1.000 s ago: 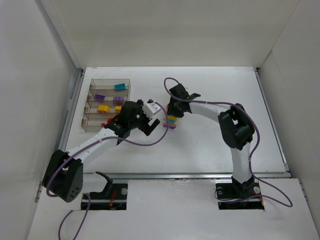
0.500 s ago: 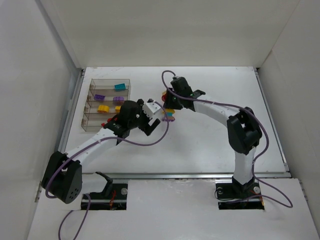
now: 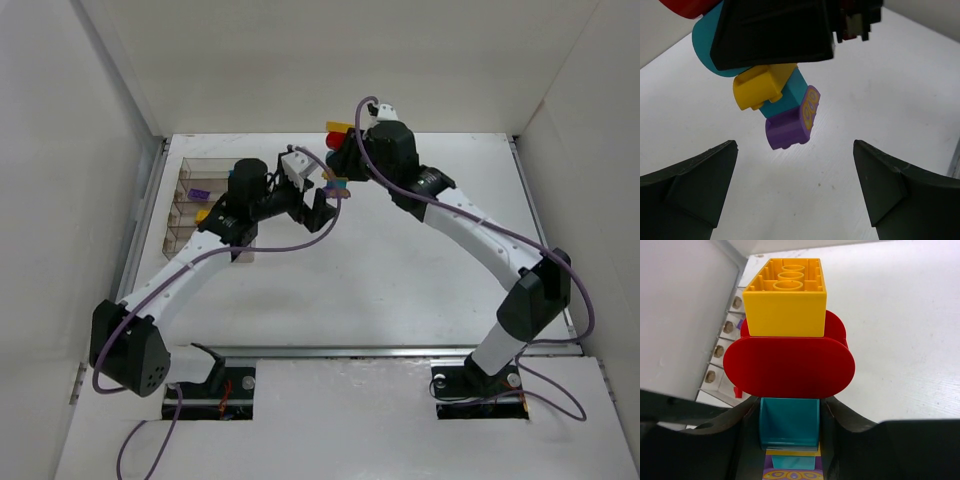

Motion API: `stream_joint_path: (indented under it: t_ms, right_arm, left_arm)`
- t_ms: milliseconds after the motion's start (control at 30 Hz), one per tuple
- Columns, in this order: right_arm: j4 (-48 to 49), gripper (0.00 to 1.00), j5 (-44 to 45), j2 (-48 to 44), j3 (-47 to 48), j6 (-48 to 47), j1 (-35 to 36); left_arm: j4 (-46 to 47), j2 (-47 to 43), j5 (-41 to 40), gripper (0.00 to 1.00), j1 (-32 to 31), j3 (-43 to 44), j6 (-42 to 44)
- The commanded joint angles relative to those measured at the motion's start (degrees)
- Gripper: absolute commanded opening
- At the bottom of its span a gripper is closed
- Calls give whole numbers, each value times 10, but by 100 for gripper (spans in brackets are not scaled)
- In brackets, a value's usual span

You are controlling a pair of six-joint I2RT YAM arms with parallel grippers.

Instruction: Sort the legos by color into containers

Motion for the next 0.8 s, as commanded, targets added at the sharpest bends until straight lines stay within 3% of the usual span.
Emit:
stream_joint_path:
  t_ms: [0, 333, 467, 500, 567, 633, 767]
  right_arm:
    - [34, 0, 30, -42, 7, -24, 16]
    - [39, 0, 55, -64, -16, -24, 34]
    - [39, 0, 61, -70, -27, -18, 34]
    - [39, 0, 61, -75, -27, -18, 34]
    - [39, 0, 66, -75, -27, -18, 34]
    - [39, 0, 66, -75, -27, -13, 34]
    - [39, 0, 66, -75, -27, -13, 34]
  left_arm:
    - [26, 5, 43, 100, 3, 34, -97]
    - [34, 42, 72, 100, 3, 79, -151]
    - [42, 47, 83, 85, 3, 79, -162]
    - [42, 47, 88, 71, 3, 79, -162]
    - [29, 53, 88, 61, 3, 79, -162]
    - [21, 53, 88, 61, 3, 79, -162]
    - [15, 59, 94, 77, 3, 79, -157]
